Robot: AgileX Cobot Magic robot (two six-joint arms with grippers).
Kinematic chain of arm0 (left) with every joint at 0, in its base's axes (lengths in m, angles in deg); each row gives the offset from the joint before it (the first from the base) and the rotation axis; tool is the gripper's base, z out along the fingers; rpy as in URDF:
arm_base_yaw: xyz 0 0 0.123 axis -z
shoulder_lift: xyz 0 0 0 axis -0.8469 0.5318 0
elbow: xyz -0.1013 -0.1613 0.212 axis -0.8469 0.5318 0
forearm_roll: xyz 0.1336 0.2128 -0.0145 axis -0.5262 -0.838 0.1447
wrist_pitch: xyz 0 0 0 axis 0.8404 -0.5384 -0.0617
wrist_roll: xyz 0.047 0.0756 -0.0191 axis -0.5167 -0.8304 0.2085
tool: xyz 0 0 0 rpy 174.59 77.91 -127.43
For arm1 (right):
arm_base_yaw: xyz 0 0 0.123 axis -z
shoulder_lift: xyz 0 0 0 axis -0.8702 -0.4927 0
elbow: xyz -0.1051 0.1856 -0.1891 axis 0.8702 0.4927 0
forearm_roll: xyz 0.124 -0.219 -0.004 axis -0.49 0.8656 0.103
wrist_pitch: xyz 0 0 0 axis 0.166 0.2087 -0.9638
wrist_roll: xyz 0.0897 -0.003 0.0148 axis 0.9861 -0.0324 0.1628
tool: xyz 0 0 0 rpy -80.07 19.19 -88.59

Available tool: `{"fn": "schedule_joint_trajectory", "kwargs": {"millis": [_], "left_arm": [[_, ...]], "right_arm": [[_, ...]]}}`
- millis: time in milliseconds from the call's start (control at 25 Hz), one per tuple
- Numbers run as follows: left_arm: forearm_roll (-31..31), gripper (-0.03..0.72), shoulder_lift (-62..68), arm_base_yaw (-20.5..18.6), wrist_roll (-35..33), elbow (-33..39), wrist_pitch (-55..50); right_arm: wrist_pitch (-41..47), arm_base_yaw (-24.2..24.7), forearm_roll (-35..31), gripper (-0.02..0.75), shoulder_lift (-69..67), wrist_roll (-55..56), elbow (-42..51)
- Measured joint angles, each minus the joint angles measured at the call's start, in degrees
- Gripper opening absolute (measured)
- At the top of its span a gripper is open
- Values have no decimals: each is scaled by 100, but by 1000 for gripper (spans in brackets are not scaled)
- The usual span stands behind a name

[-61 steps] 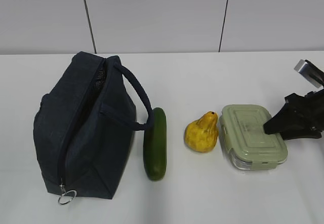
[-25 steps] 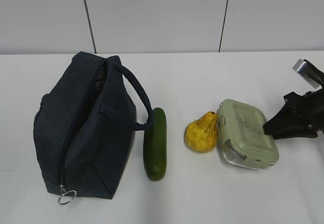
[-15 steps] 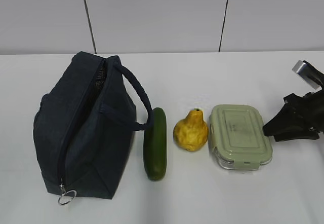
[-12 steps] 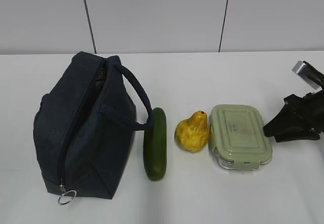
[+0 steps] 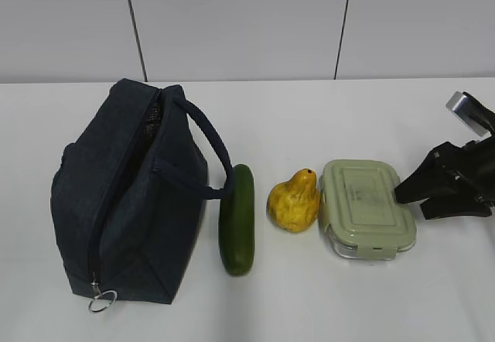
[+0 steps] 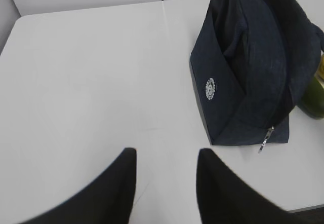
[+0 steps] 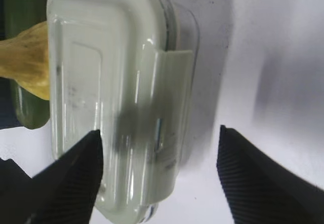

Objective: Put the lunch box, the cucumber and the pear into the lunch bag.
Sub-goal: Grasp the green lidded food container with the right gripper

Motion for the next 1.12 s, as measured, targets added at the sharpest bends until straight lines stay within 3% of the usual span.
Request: {"fn": "schedule_joint_trajectory", "kwargs": {"millis": [1120], "left_arm": [[0,240,0,0,0,0,0]], "right_arm": [[494,0,-1186,546,-877,-764,-10]]}}
